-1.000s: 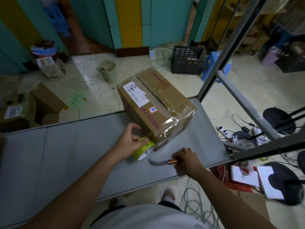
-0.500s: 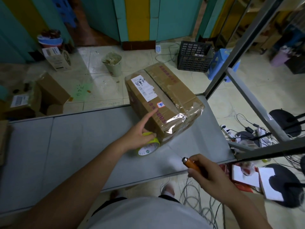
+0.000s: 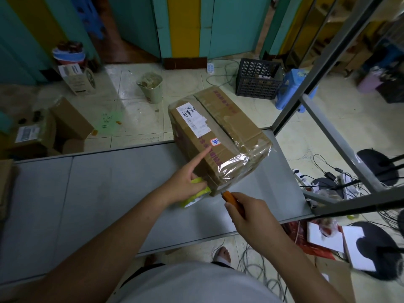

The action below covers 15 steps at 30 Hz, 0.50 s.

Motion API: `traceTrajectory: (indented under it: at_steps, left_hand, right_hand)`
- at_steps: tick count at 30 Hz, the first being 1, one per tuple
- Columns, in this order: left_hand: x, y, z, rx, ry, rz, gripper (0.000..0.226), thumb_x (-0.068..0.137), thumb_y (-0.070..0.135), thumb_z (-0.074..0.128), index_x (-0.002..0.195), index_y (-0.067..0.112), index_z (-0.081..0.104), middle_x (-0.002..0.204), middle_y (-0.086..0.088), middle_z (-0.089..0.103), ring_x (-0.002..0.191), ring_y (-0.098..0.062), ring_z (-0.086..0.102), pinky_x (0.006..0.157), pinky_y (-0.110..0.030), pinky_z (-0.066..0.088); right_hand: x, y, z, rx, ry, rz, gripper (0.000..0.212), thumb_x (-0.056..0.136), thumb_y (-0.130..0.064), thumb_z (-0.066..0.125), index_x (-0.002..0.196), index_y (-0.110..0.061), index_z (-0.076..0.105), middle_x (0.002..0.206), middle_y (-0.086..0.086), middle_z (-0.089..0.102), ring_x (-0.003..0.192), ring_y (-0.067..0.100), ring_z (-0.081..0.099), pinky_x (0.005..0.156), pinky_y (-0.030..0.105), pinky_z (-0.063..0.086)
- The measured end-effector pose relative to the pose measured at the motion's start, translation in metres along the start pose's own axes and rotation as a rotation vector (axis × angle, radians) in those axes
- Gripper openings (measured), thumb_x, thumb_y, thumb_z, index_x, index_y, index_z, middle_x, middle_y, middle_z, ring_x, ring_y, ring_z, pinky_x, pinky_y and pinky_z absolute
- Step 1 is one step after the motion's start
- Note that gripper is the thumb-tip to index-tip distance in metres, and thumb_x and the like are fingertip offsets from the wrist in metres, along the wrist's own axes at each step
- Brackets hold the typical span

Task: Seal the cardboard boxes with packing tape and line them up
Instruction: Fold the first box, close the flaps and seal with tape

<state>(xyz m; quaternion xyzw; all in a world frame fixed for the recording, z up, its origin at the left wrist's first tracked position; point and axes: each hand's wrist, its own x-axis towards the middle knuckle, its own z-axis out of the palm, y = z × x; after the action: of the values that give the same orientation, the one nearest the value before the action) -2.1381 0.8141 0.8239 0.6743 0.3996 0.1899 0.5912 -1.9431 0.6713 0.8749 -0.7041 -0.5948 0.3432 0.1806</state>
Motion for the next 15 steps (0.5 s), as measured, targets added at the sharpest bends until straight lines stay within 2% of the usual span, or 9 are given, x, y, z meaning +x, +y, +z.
traceTrajectory:
  at_steps: [2,5,8,10,12,15]
  left_hand:
    - [0.0,-0.001,0.0,0.012,0.002,0.004,0.1,0.096,0.005,0.07,0.161,0.062,0.019,0.124,0.017,0.072,0.065,-0.002,0.07,0.068,-0.013,0.053]
    - [0.002,-0.001,-0.002,0.057,-0.003,0.002,0.101,0.097,0.007,0.069,0.159,0.067,0.015,0.123,0.009,0.075,0.068,-0.011,0.068,0.069,-0.022,0.058]
    - [0.003,-0.001,-0.004,0.08,-0.002,0.006,0.101,0.097,0.009,0.069,0.157,0.069,0.014,0.121,0.006,0.077,0.07,-0.02,0.071,0.072,-0.028,0.061]
    - [0.003,0.0,-0.006,0.091,-0.012,-0.002,0.101,0.098,0.01,0.069,0.156,0.072,0.014,0.122,-0.001,0.077,0.076,-0.028,0.074,0.076,-0.035,0.064]
    - [0.003,-0.001,-0.008,0.078,-0.031,0.001,0.101,0.098,0.01,0.07,0.155,0.072,0.013,0.118,0.0,0.079,0.076,-0.022,0.074,0.074,-0.03,0.062]
    - [0.004,-0.002,-0.011,0.064,-0.046,0.002,0.101,0.099,0.01,0.07,0.156,0.071,0.013,0.111,-0.001,0.08,0.079,-0.021,0.075,0.075,-0.023,0.06]
  right_hand:
    - [0.003,-0.006,-0.001,-0.018,-0.017,0.031,0.022,0.107,-0.041,0.053,0.106,-0.025,0.067,0.073,-0.001,0.067,0.065,0.016,0.065,0.068,0.043,0.058]
    - [0.015,-0.014,-0.002,-0.06,-0.03,0.049,0.026,0.107,-0.039,0.053,0.092,-0.021,0.064,0.073,0.001,0.066,0.063,0.017,0.064,0.063,0.04,0.056]
    - [0.029,-0.022,-0.003,-0.085,-0.025,0.056,0.026,0.107,-0.036,0.055,0.095,-0.018,0.068,0.074,0.002,0.066,0.064,0.017,0.065,0.06,0.032,0.052]
    - [0.034,-0.025,-0.005,-0.059,-0.045,0.062,0.025,0.107,-0.034,0.055,0.098,-0.016,0.069,0.077,0.005,0.069,0.07,0.02,0.07,0.069,0.038,0.059]
    - [0.034,-0.026,-0.007,-0.049,-0.062,0.074,0.025,0.107,-0.035,0.055,0.1,-0.016,0.07,0.08,0.006,0.071,0.074,0.021,0.072,0.076,0.043,0.06]
    - [0.026,-0.023,-0.01,-0.042,-0.072,0.087,0.028,0.107,-0.037,0.055,0.094,-0.017,0.069,0.078,0.007,0.071,0.072,0.022,0.072,0.073,0.043,0.061]
